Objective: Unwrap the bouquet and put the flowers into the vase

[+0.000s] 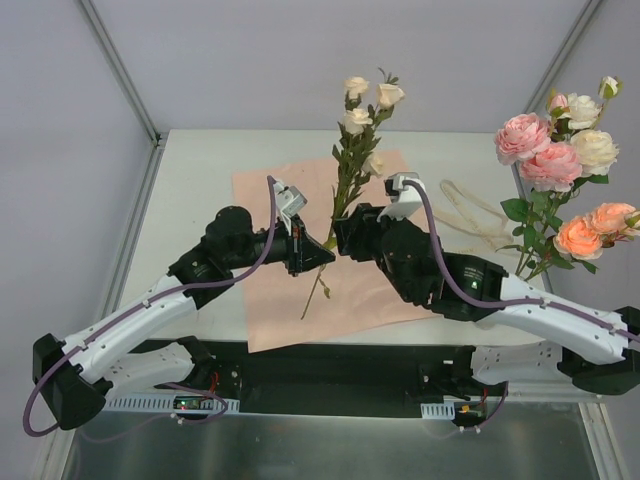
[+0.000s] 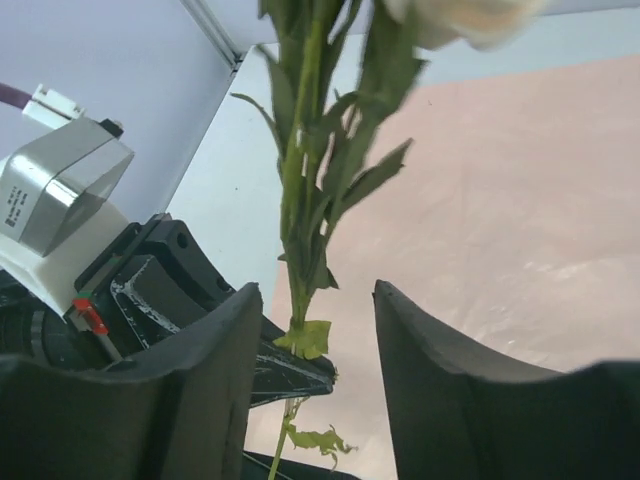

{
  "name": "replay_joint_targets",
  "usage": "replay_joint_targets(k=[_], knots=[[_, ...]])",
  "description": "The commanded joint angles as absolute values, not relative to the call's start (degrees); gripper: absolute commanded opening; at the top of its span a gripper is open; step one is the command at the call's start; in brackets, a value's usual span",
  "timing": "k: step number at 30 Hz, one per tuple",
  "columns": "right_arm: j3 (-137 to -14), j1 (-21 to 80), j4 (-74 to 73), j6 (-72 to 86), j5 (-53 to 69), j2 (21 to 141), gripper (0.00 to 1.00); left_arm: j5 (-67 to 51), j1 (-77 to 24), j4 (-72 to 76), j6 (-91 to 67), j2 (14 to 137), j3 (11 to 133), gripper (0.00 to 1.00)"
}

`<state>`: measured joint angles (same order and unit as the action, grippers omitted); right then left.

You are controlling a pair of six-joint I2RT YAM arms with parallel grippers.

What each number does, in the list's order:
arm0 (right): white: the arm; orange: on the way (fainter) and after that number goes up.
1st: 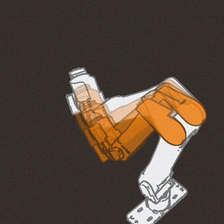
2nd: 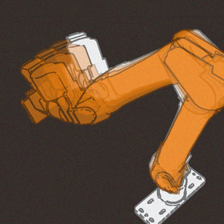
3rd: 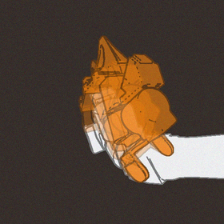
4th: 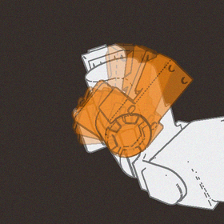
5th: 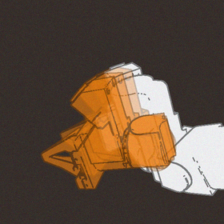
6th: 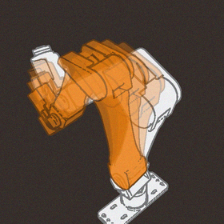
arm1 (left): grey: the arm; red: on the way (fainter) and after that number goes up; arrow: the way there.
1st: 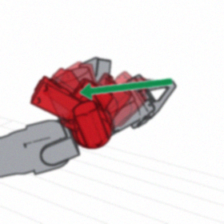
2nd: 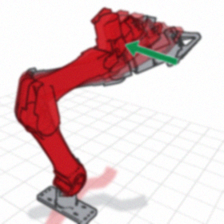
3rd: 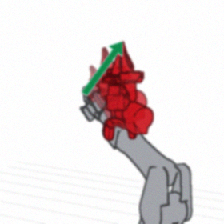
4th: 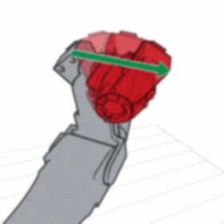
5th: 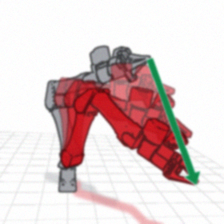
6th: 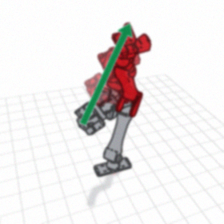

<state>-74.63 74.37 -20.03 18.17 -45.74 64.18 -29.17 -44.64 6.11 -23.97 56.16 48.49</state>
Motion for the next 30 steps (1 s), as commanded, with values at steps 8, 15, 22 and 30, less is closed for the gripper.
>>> replay_joint_targets(k=[8, 15, 22, 30], knots=[[-80.2, 70.3, -26.9, 11.9, -25.2, 59.9, 0.84, -35.8, -44.7, 6.3, -21.1, 52.3, 48.8, 0.00], [-77.2, 69.5, -21.8, 5.5, -10.2, 54.8, 0.86, -49.7, -44.6, 9.5, -25.4, 48.9, 48.4, 0.00], [-73.2, 69.4, -15.2, 5.1, -4.8, 50.0, 0.84, -56.1, -44.6, 16.7, -28.9, 46.8, 46.0, 0.00], [-74.8, 69.4, -12.2, 4.7, 1.2, 51.9, 0.75, -59.9, -44.6, 19.1, -30.6, 49.0, 46.8, 0.00]])
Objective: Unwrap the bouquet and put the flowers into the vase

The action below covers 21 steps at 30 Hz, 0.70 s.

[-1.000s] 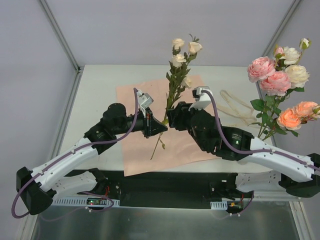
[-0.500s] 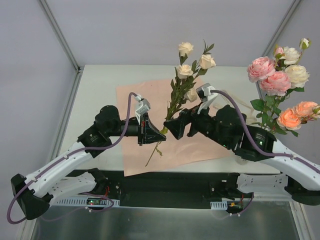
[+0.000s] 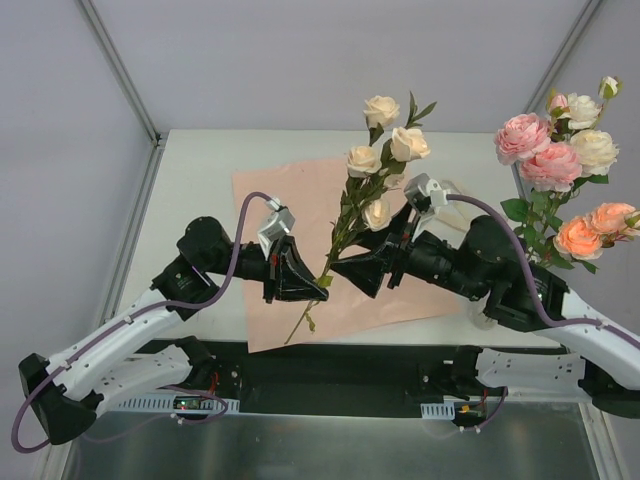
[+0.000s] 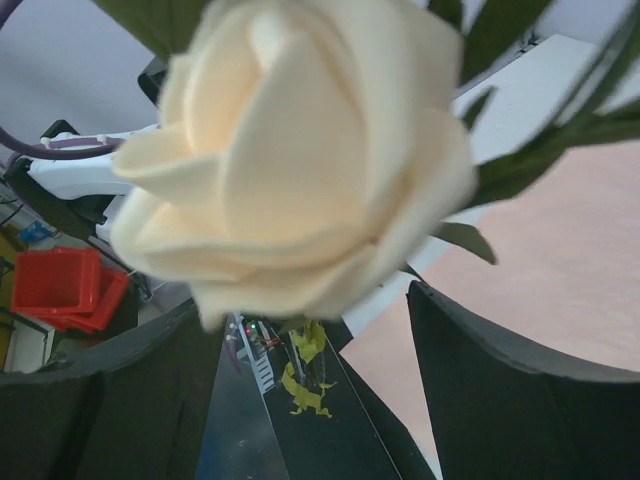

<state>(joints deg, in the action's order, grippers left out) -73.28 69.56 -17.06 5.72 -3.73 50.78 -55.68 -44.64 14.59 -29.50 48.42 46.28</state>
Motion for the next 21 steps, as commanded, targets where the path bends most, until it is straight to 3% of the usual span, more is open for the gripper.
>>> replay_joint_targets(k=[1, 10, 16, 18, 19, 20, 21], knots=[[-74.9, 69.5, -12.2, 4.7, 0.9, 52.2, 0.74, -60.2, -44.7, 19.2, -30.6, 49.4, 46.8, 0.00], [-75.9, 69.5, -11.2, 3.7, 0.4, 54.1, 0.60, -61.9, -44.6, 20.2, -31.0, 49.6, 46.8, 0.00], [-75.3, 69.5, -9.6, 3.4, 0.7, 53.4, 0.31, -62.1, -44.6, 20.2, -31.2, 49.8, 46.8, 0.00], [-75.2, 69.5, -9.6, 3.4, 0.8, 53.0, 0.15, -61.7, -44.6, 20.2, -31.4, 50.0, 46.9, 0.00], [-75.2, 69.5, -9.5, 3.4, 0.8, 52.9, 0.01, -61.5, -44.6, 20.1, -31.5, 50.2, 47.0, 0.00], [-75.1, 69.5, -9.7, 3.1, 0.7, 52.7, 0.01, -60.2, -44.6, 20.0, -31.6, 50.3, 47.1, 0.00], [-75.1, 69.5, -9.8, 2.8, 0.7, 52.4, 0.00, -59.3, -44.6, 18.4, -31.6, 50.4, 47.5, 0.08]])
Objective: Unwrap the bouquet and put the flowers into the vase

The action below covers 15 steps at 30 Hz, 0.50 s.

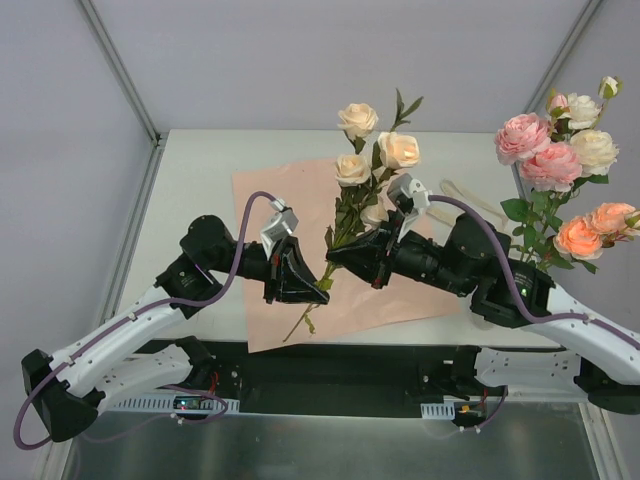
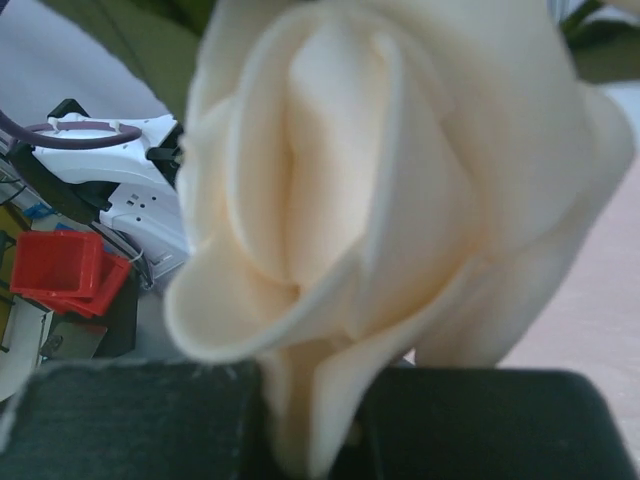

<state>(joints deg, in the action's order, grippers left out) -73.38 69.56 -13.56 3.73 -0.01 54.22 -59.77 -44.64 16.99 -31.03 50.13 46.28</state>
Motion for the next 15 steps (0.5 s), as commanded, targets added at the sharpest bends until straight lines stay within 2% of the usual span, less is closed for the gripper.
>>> replay_joint_targets(k=[1, 2, 3, 7, 15], knots=[[-75.2, 69.5, -11.1, 2.4, 0.6, 52.0, 0.01, -58.2, -44.6, 16.6, -30.9, 50.6, 47.9, 0.18], [-76.3, 69.5, -12.7, 1.3, 0.4, 51.8, 0.01, -56.6, -44.6, 14.3, -28.7, 50.8, 48.5, 0.28], [-77.0, 69.5, -14.7, 0.8, -0.9, 51.2, 0.01, -55.9, -44.6, 12.5, -27.7, 51.0, 49.4, 0.44], [-80.2, 69.5, -27.6, -2.9, -9.2, 47.1, 0.01, -53.5, -44.4, 9.1, -25.8, 50.3, 49.2, 0.60], [-87.3, 69.5, -48.3, -9.5, -27.7, 33.4, 0.01, -51.6, -44.3, 9.0, -25.8, 52.1, 49.3, 0.64]])
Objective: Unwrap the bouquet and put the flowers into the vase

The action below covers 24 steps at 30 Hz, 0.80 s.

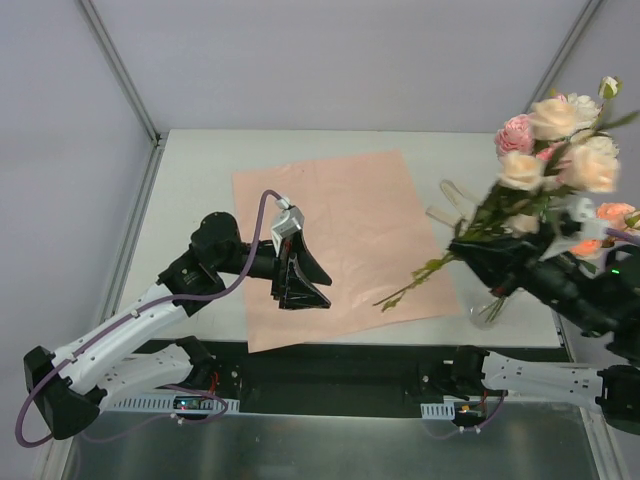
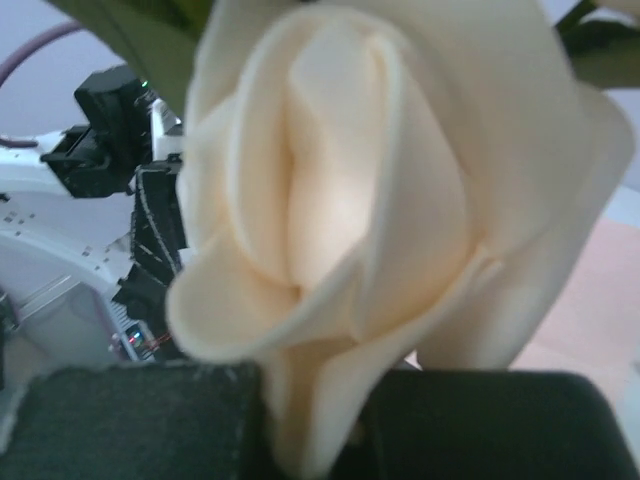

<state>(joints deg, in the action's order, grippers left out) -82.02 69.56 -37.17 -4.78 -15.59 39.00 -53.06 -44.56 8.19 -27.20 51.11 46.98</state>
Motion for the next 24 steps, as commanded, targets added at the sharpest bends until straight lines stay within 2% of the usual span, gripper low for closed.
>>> replay_joint_targets(k=[1, 9, 24], knots=[[-88.5, 69.5, -52.1, -9.8, -30.4, 32.7, 0.01, -51.6, -44.3, 8.9, -25.9, 52.6, 49.4, 0.64], [-98.4, 67.3, -67.8, -14.2, -40.0, 32.7, 0.01, -50.5, -44.3, 8.9, -27.0, 55.6, 50.4, 0.64], [-106.6, 59.2, -73.0, -25.7, -46.9, 31.6, 0.01, -47.0, -44.6, 9.3, -27.2, 62.9, 53.1, 0.64]])
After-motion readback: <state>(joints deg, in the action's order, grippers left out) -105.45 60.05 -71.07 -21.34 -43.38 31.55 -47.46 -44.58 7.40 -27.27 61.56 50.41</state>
